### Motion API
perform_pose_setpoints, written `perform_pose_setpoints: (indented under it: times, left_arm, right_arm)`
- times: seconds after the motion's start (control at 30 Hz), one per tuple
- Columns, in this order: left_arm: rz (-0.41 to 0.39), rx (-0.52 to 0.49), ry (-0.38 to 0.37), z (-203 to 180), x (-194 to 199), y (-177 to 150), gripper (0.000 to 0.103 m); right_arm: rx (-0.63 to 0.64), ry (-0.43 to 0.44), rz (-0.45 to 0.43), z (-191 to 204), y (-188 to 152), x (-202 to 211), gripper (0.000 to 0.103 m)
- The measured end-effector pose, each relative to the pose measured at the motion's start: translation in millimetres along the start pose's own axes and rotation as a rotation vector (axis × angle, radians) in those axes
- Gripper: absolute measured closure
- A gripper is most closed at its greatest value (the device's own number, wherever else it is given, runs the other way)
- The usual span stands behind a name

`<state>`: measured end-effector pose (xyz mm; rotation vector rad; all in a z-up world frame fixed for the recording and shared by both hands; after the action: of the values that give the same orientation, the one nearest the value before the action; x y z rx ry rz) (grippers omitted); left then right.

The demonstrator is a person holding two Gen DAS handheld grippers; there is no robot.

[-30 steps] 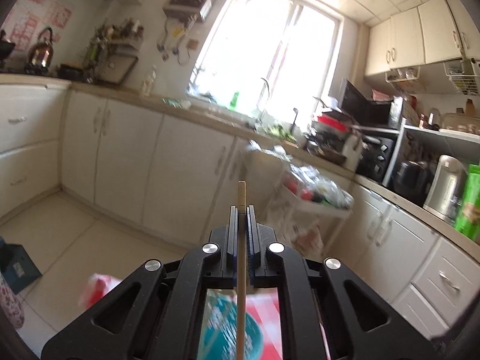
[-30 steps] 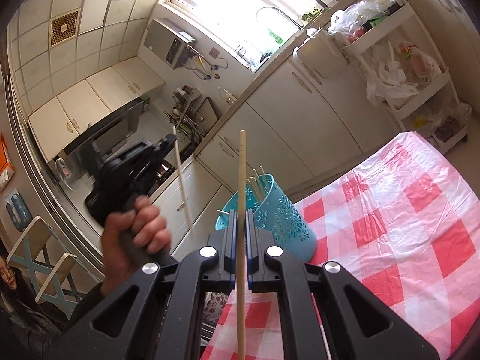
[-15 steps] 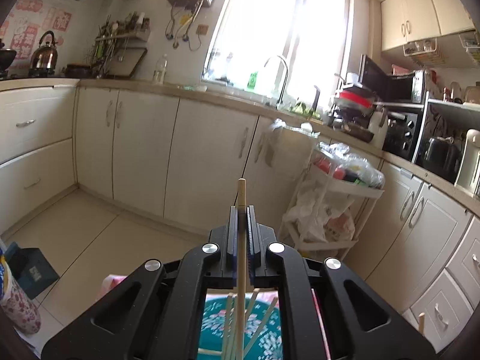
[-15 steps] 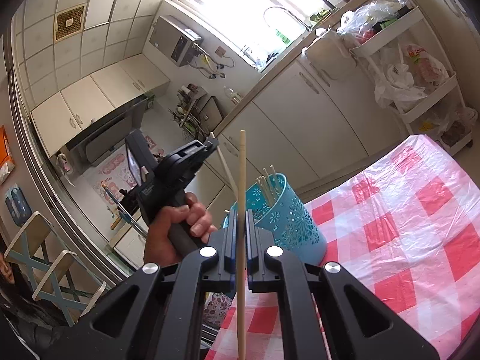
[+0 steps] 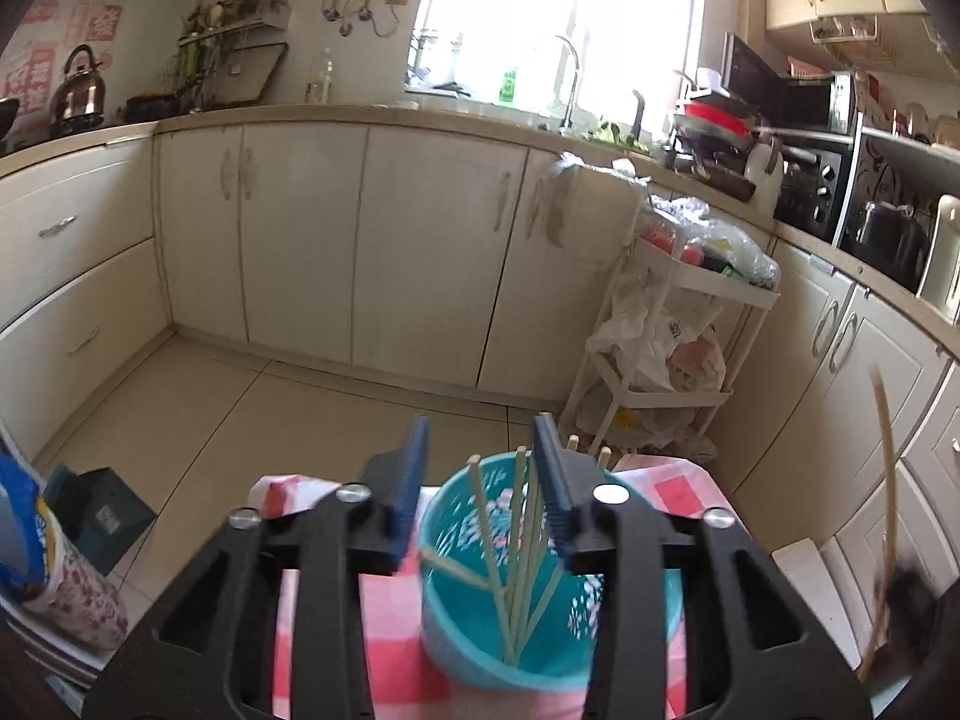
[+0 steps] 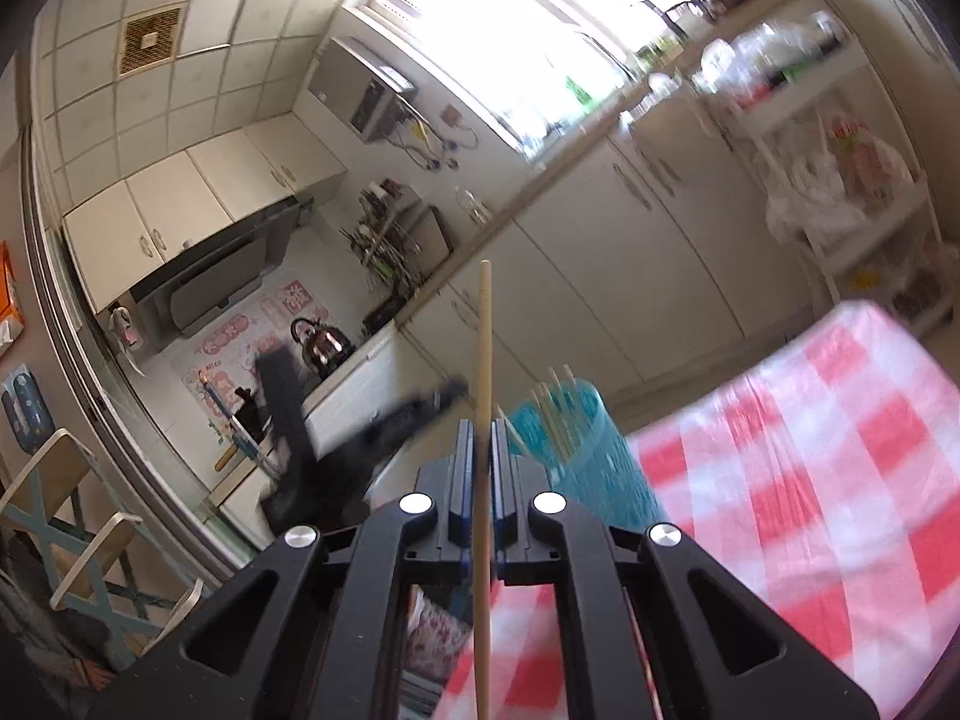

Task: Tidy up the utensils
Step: 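Open both grippers to drop the chopsticks into the basket, then move both grippers back down to the last chopsticks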

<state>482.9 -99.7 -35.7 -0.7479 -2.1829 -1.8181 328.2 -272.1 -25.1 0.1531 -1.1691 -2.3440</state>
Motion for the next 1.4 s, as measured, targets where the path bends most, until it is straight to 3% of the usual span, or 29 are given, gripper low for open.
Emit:
perform_pose_setpoints:
  times: [0.17, 0.27, 0.37, 0.43, 0.57, 0.6, 0.63, 0.67, 0.7, 0.9, 1.0, 1.2, 1.4]
  left_arm:
    - [-0.055, 0.043, 0.037, 21, 57, -22, 0.048]
    - [-0.098, 0.028, 0.076, 35, 80, -37, 0.040]
    - [-0.095, 0.045, 0.119, 60, 84, -58, 0.038]
    - [-0.049, 0.078, 0.121, 74, 79, -64, 0.038]
    - [-0.045, 0.114, 0.118, 90, 86, -66, 0.038]
    - [-0.045, 0.120, 0.112, 91, 86, -66, 0.038]
    - [-0.044, 0.122, 0.102, 91, 87, -66, 0.038]
    - [-0.042, 0.119, 0.097, 90, 86, -65, 0.037]
    - [-0.039, 0.113, 0.092, 88, 86, -66, 0.036]
    - [-0.008, 0.073, 0.097, 85, 85, -72, 0.031]
    - [0.016, 0.053, 0.109, 88, 85, -81, 0.029]
    - [0.086, 0.026, 0.151, 100, 117, -123, 0.023]
    - [0.192, 0.000, 0.205, 107, 167, -173, 0.021]
  right_arm:
    - [0.087, -0.026, -0.079, 21, 28, -55, 0.097]
    - [0.193, -0.096, -0.095, 29, 28, -93, 0.097]
    - [0.267, -0.169, -0.048, 25, 13, -119, 0.097]
    - [0.303, -0.216, -0.002, 16, -1, -132, 0.097]
    - [0.331, -0.258, 0.055, 2, -24, -139, 0.096]
    - [0.335, -0.264, 0.070, 1, -29, -140, 0.094]
    - [0.339, -0.265, 0.083, 0, -34, -140, 0.085]
    - [0.346, -0.263, 0.093, 1, -38, -139, 0.071]
    - [0.359, -0.267, 0.100, 3, -43, -137, 0.066]
    - [0.389, -0.263, 0.086, 19, -42, -107, 0.064]
    - [0.395, -0.280, 0.076, 26, -44, -75, 0.051]
    - [0.380, -0.334, 0.206, 0, -100, -14, 0.050]
    - [0.223, -0.382, 0.325, -40, -146, 5, 0.050]
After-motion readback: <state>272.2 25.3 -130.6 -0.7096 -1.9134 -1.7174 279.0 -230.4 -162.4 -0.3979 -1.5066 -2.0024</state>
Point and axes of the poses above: each gripper's, at about its wrist camera, not at the fingertips, and x roughly against the way its jaws point, z to its left, y to its top, the point moved 9 cm from there along -x, roughly the way its jaws point, and after that the axes turned 3 degrees about x, right-handed, at the moved point
